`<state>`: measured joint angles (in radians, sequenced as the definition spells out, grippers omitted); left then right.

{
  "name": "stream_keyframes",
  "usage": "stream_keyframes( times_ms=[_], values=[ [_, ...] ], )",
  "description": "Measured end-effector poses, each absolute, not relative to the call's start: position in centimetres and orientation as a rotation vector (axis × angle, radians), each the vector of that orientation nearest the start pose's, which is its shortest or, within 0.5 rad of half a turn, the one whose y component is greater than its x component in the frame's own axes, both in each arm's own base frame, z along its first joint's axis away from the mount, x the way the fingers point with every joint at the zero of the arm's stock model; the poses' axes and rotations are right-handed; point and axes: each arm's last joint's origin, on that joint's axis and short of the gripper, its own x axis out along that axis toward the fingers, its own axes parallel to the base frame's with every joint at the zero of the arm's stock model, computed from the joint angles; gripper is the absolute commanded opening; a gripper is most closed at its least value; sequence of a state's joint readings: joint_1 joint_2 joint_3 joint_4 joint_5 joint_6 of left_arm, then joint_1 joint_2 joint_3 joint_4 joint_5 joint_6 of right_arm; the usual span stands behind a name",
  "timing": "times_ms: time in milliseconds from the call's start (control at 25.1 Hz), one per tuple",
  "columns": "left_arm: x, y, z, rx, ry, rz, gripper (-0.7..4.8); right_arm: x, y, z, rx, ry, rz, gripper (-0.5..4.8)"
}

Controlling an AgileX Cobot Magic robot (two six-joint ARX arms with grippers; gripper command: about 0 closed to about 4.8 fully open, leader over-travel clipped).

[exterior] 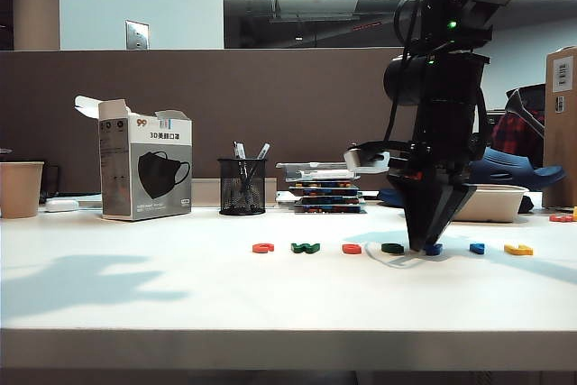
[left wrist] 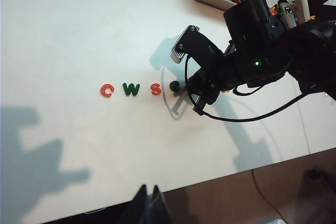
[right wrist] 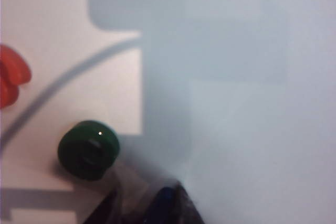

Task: Select the appropriate letters from the row of letter magnets placed on the table to arrange into the word "yes".

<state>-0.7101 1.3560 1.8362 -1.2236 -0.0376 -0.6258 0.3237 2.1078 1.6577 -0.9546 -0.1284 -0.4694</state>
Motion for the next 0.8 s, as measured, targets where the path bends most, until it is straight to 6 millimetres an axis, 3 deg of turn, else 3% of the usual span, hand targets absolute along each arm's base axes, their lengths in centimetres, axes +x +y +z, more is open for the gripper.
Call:
stream_keyframes(
  times_ms=[119,318,796],
  values=[
    [17.09,-14.55,46.24,-0.302,0.868,-0.393,-0.05,39.45,13.63,18.26,-0.521,1.303,0.702,0.94],
    [17.09,-14.55,46.24,-0.302,0.868,-0.393,-0.05,39.46,13.63,18.25,-0.52,1.304,0.702,0.08],
    [17.09,-14.55,46.24,-0.302,0.868,-0.393,-0.05,39.68,13.7,18.3,-0.52,1.279,0.699,-0.02]
  ],
)
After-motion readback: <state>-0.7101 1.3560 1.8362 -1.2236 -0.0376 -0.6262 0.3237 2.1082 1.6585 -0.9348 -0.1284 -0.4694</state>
